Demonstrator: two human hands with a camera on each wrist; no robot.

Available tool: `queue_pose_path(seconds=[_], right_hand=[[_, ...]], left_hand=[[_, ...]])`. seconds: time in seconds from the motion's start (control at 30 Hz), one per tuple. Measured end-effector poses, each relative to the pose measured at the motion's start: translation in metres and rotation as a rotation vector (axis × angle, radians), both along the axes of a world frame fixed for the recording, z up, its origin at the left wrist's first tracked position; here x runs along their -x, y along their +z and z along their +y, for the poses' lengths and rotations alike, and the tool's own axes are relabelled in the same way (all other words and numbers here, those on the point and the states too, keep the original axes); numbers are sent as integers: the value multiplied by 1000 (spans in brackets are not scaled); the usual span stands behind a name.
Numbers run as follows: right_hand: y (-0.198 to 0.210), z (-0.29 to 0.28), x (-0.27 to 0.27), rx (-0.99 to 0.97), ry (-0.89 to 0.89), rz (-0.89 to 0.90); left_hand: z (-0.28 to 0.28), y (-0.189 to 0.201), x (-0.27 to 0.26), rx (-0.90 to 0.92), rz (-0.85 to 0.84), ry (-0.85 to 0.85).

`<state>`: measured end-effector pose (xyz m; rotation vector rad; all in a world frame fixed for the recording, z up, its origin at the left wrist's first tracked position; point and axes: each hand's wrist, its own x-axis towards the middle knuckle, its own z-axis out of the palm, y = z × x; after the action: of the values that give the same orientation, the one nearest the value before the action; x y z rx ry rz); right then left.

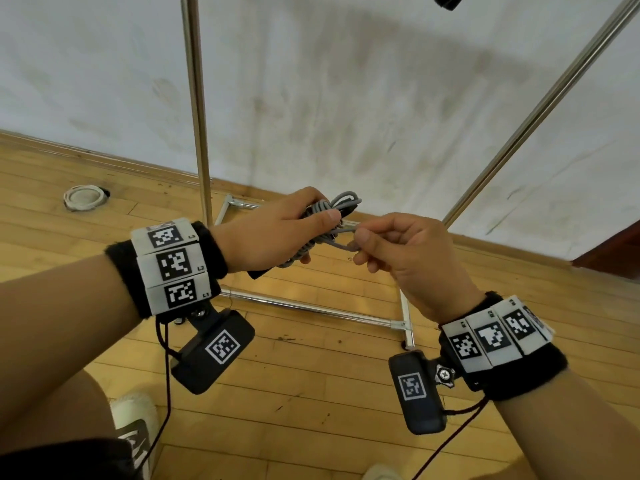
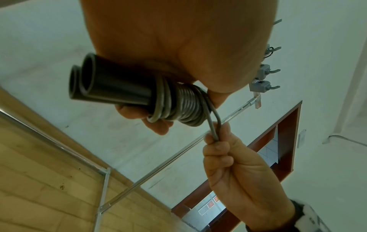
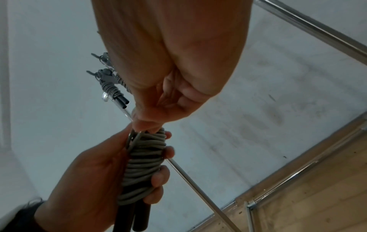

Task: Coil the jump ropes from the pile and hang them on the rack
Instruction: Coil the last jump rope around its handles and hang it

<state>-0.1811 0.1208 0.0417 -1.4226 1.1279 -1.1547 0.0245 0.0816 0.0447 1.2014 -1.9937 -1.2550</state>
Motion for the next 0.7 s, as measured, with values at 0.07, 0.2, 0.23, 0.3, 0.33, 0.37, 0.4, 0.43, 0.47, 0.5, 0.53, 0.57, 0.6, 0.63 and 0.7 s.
queue_pose_path(seconds=[0.07, 0.2, 0.23, 0.3, 0.33, 0.37, 0.4, 0.43, 0.47, 0.5, 0.53, 0.57, 0.6, 0.63, 0.7], right_hand=[[0, 1, 0, -3, 2, -13], [-5, 3, -6, 51, -48, 68], [-6, 3, -7, 64, -60, 90], [-8, 3, -10, 62, -81, 99], [-9, 3, -11, 47, -91, 90], [-9, 2, -13, 28, -103, 77], [-9, 2, -13, 11, -118, 62], [-9, 1, -14, 2, -138, 43], [-8, 1, -13, 1, -159, 21], [-8, 0, -13, 6, -178, 2], [-7, -1, -13, 17, -193, -9], [-7, -2, -13, 28, -202, -11], [-6, -2, -12, 39, -208, -12], [-6, -3, -12, 45, -212, -13], [-6, -3, -11, 52, -216, -19]], left_hand=[[-1, -1, 0, 55, -38, -7], [1, -6, 2, 44, -58, -31], [1, -7, 2, 36, -54, -23], [0, -7, 3, 36, -55, -3], [-1, -8, 3, 41, -61, 5], [-1, -8, 3, 45, -69, 10], [-1, -9, 4, 46, -75, 8], [0, -9, 4, 44, -81, 2], [1, -9, 4, 42, -83, -6], [2, -9, 5, 44, -80, -11], [2, -9, 5, 56, -72, -13], [3, -9, 5, 76, -66, -14], [3, -8, 6, 99, -65, -15], [3, -7, 6, 117, -68, -19], [3, -5, 5, 162, -101, -40]])
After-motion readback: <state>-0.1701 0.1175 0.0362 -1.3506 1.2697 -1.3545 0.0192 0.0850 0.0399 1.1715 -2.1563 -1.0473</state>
